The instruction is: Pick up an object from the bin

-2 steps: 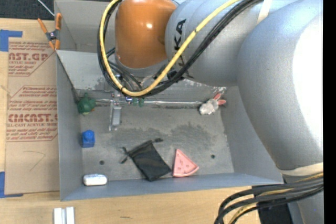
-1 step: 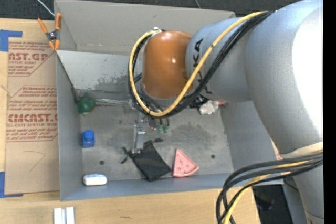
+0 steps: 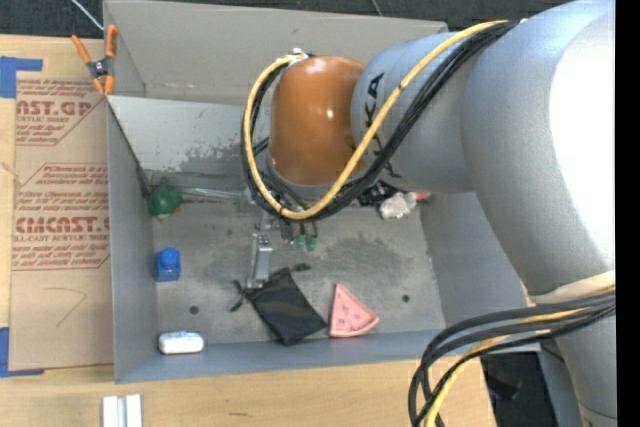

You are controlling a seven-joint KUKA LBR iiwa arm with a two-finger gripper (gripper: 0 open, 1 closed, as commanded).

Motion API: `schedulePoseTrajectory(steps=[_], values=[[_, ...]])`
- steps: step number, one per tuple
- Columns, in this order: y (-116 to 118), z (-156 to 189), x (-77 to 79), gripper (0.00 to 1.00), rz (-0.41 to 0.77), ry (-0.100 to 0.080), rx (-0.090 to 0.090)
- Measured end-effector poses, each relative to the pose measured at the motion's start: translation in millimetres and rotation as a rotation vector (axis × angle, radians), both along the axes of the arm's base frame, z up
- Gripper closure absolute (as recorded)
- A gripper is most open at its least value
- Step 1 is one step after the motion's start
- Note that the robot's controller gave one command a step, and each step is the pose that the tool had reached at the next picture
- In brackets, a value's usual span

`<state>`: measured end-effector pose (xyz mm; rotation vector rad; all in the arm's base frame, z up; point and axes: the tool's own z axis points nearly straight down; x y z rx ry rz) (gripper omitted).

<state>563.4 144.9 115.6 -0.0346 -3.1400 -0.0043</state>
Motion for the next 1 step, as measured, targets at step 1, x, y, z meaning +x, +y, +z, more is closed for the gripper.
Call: schedulePoseTrajectory(steps=[1], values=[[-71.7,-39.7,-44.0,0.00,0.262,0.005,-0.002]])
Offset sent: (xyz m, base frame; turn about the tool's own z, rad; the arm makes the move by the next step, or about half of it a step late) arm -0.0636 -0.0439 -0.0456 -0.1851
